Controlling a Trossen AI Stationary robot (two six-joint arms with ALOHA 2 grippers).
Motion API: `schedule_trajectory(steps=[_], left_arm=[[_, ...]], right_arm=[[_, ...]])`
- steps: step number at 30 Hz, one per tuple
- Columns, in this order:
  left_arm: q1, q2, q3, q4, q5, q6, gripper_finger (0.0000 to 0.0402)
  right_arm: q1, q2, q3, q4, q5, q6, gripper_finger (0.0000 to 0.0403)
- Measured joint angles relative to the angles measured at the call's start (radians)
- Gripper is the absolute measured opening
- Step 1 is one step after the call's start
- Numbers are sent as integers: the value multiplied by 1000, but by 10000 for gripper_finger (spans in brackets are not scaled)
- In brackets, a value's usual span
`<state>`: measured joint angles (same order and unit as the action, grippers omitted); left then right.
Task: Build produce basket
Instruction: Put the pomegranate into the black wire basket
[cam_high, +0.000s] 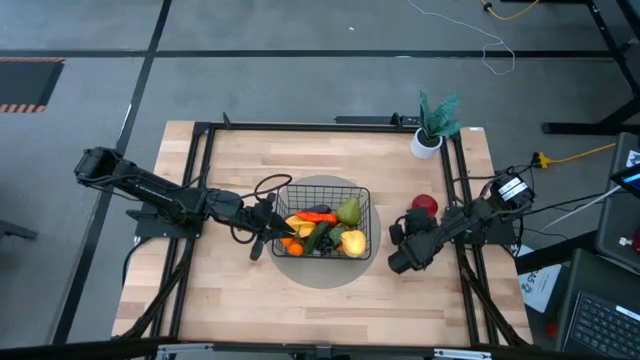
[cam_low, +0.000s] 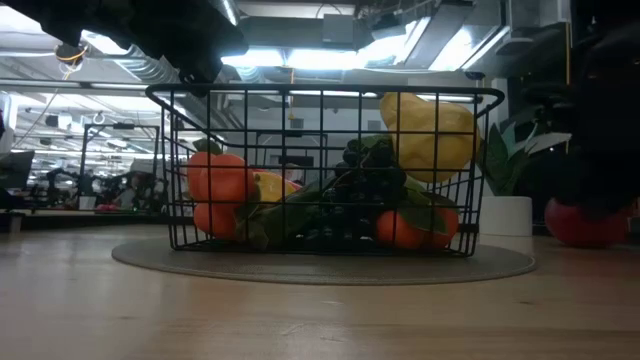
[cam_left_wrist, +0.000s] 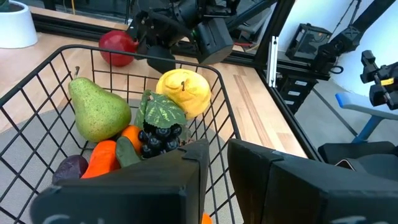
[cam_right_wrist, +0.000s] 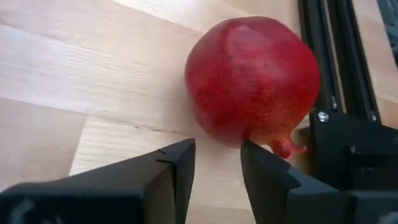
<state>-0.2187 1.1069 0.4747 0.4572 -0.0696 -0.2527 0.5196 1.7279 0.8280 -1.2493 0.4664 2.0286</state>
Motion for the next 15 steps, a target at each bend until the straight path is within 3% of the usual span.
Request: schedule_trajectory(steps=[15], left_arm=[[0, 0, 0, 0, 0, 0, 50]], right_arm=[[-9, -1, 0, 190, 34, -126, 124]])
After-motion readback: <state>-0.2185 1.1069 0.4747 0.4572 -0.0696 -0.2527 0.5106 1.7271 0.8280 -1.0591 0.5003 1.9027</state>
